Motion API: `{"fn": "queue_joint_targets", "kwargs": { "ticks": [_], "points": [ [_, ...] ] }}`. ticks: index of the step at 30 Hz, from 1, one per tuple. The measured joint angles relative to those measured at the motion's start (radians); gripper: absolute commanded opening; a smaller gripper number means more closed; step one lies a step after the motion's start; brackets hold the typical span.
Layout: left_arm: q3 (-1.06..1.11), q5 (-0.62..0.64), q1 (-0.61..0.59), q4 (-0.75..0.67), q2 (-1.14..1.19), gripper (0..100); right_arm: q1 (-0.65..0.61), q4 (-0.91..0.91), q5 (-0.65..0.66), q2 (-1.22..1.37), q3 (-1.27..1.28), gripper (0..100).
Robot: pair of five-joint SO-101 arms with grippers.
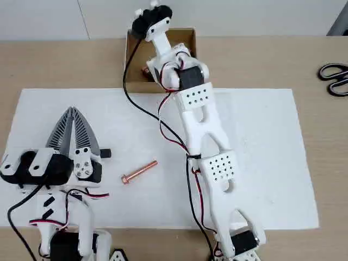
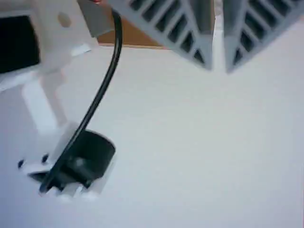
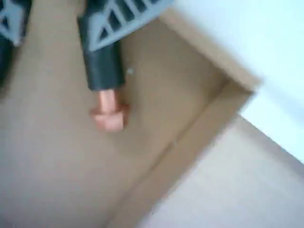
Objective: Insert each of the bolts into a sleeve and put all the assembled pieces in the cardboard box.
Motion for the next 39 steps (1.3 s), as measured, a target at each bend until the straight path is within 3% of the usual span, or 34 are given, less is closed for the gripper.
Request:
{"fn": "queue_joint_targets", "kwargs": {
  "ticks": [9, 19, 28, 33, 39],
  "points": [
    [0.003, 0.000, -0.009, 0.000, 0.000, 1, -0.078, 0.265, 0.000, -0.339, -0.018, 8.4],
    [0.048, 0.000, -0.183, 0.012, 0.000, 1, -0.086, 0.376, 0.000, -0.647, -0.020, 8.1],
    [0.049, 0.000, -0.187, 0.087, 0.000, 1, 0.109, 0.377, 0.000, -0.973, -0.021, 8.0],
    [0.049, 0.000, -0.089, 0.087, 0.000, 1, 0.192, 0.377, 0.000, -1.131, 0.058, 8.0],
    [0.049, 0.000, 0.061, 0.087, 0.000, 1, 0.206, 0.385, 0.000, -1.378, 0.419, 8.0]
  ]
}}
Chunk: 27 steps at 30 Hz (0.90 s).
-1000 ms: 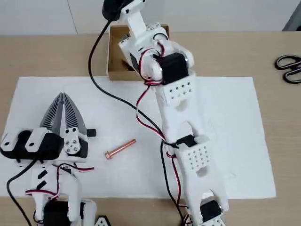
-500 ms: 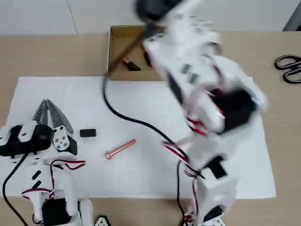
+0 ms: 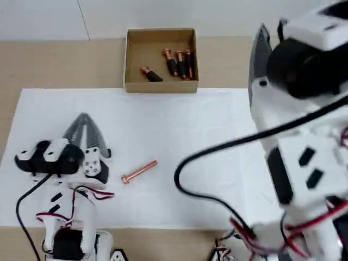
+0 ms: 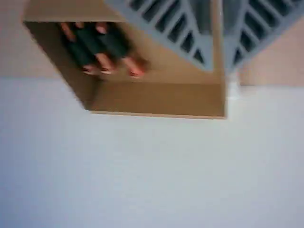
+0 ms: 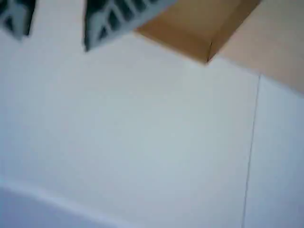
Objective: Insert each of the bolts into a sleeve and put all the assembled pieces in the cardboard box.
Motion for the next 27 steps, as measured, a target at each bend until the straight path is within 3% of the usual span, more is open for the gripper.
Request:
{"fn": "queue_joint_targets", "kwargs": {
  "ticks": [8, 11, 14, 19, 27],
  "points": [
    [0.017, 0.000, 0.014, 0.083, 0.000, 1, 0.000, -0.005, 0.000, -0.279, 0.720, 8.0],
    [0.014, 0.025, -0.044, 0.095, 0.000, 1, 0.003, -0.061, 0.000, -0.319, 0.997, 8.0],
    [-0.025, 0.097, -0.100, 0.147, 0.000, 1, 0.002, -0.187, -0.041, -0.351, 1.272, 8.0],
    [-0.118, 0.115, -0.120, 0.324, 0.000, 1, -0.002, -0.511, -0.121, -0.399, 1.694, 8.0],
    [-0.210, 0.124, -0.124, 0.559, 0.005, 1, -0.011, -0.795, -0.132, -0.509, 2.008, 8.0]
  ]
}}
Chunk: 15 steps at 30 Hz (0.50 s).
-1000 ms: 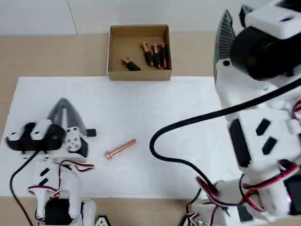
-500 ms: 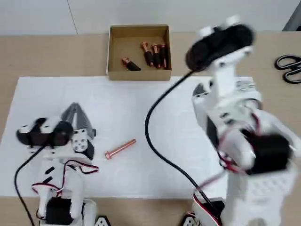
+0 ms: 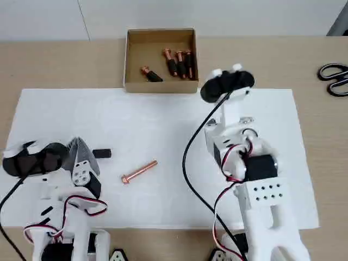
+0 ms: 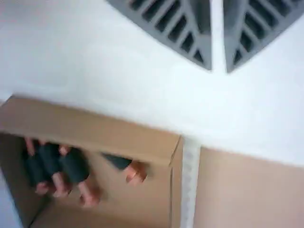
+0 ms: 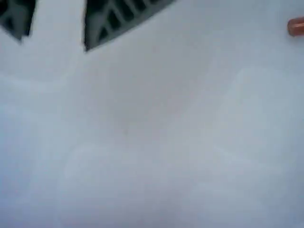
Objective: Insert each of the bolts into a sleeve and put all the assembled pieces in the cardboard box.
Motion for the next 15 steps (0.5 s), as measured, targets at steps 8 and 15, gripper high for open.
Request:
{"fn": "queue_joint_targets", "kwargs": {
  "ticks": [8, 15],
  "points": [
    [-0.204, 0.000, -0.051, 0.091, 0.292, 1, 0.000, -0.140, 0.000, -0.005, 0.169, 8.0],
    [-0.520, -0.114, -0.051, 0.206, 0.700, 1, 0.000, -0.204, 0.000, -0.005, 0.218, 8.0]
  ]
}}
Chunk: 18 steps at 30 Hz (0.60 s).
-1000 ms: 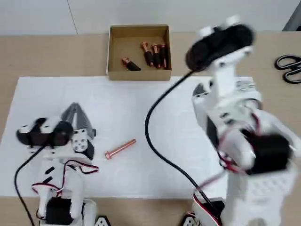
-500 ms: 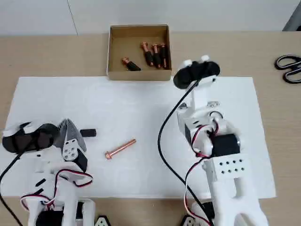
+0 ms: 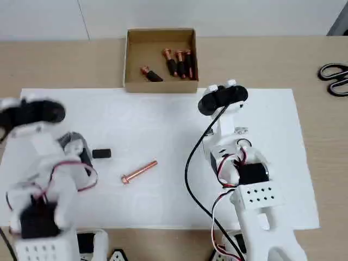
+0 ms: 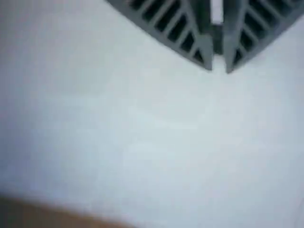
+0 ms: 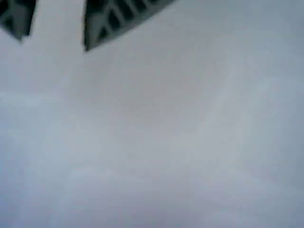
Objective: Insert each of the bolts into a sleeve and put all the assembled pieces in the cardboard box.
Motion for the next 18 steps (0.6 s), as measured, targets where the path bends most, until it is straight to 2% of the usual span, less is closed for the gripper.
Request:
{"fn": "queue_joint_targets", "kwargs": {
  "ticks": [4, 8, 15, 18],
  "points": [
    [-0.127, -0.226, -0.005, 0.060, 0.241, 1, 0.000, -0.012, 0.000, 0.000, 0.003, 8.0],
    [-0.241, -0.528, -0.044, 0.072, 0.427, 1, 0.000, -0.012, 0.000, 0.000, 0.003, 8.0],
    [-0.301, -1.143, -0.109, 0.117, 0.562, 1, 0.000, -0.012, 0.000, 0.000, 0.003, 8.0],
    [-0.301, -1.307, -0.107, 0.166, 0.618, 1, 0.000, -0.012, 0.000, 0.000, 0.003, 8.0]
  ]
}}
